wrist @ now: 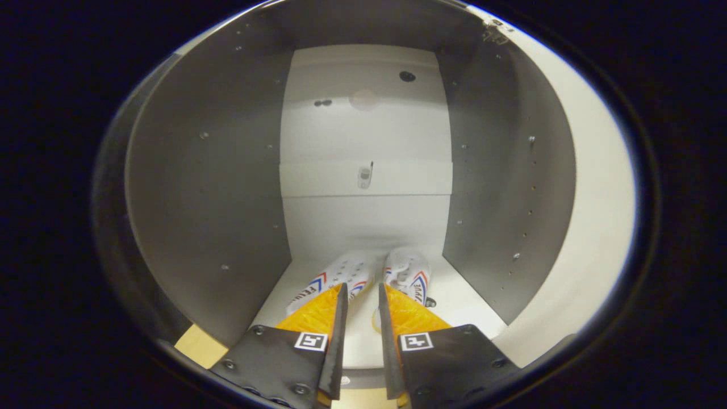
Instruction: Open the shoe cabinet door, grab the shoes and put them into the shoe cabinet, then close the shoe cabinet door.
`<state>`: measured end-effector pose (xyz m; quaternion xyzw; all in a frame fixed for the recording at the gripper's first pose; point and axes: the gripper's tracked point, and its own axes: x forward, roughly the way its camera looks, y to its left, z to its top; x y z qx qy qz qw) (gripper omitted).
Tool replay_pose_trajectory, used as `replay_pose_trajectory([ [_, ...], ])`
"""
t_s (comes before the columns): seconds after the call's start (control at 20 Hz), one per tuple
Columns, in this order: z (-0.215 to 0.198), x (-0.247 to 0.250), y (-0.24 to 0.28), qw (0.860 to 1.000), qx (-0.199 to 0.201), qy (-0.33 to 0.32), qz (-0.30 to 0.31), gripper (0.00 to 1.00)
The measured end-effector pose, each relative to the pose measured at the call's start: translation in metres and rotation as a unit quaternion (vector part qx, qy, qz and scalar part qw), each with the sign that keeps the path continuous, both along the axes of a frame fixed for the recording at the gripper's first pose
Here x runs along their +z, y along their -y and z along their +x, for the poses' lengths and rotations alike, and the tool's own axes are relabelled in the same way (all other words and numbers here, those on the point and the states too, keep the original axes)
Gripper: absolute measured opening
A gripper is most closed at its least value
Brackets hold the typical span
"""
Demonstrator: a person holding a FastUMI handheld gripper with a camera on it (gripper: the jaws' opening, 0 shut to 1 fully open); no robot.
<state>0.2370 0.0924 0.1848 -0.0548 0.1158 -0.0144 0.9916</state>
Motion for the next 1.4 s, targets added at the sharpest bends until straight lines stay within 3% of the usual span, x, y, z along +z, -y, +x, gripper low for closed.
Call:
replay_pose_trajectory([
  [0.3, -0.065, 0.049, -0.031, 0.996, 0.015, 0.084, 0.012, 0.32],
  [0.85, -0.183, 0.095, -0.042, 0.987, -0.015, 0.158, 0.013, 0.32],
  [1.15, -0.237, 0.112, -0.025, 0.983, -0.042, 0.179, -0.004, 0.32],
  [1.4, -0.286, 0.135, 0.020, 0.975, -0.082, 0.205, -0.018, 0.32],
])
